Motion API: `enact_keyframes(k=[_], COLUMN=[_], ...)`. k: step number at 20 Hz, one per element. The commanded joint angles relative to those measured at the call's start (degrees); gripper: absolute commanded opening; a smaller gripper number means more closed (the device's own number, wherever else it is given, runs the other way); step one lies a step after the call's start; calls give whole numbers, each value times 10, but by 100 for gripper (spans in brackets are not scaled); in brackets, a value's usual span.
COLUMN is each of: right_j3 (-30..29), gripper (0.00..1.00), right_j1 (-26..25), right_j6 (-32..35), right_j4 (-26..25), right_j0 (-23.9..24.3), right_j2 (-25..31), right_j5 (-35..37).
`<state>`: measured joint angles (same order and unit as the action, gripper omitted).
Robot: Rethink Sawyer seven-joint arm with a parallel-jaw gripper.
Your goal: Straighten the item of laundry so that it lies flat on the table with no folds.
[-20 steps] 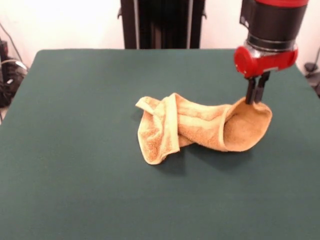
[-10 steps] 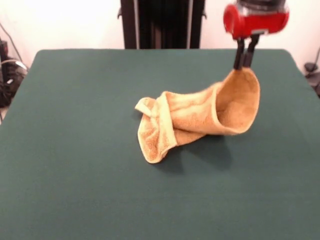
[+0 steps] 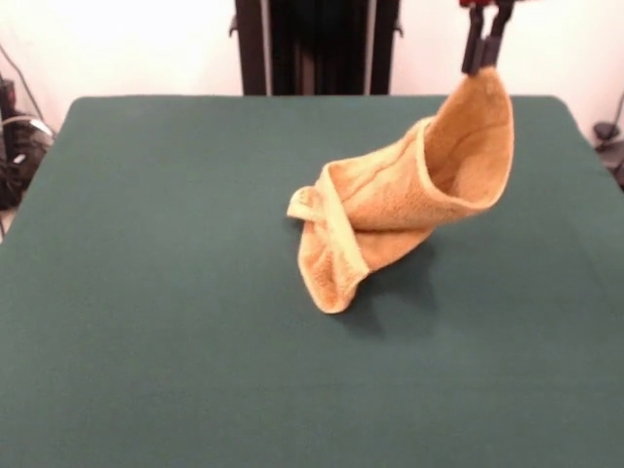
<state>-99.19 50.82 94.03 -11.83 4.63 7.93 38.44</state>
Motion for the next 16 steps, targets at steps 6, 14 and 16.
enact_keyframes(k=[6,14,16], right_j3=[-126,-153,-162], gripper=[0,0,0], right_j1=[61,92,106], right_j6=[14,-19,-36], right_j4=[55,60,68], right_j0=[5,20,29], right_j2=[46,56,64], right_j5=[77,92,101])
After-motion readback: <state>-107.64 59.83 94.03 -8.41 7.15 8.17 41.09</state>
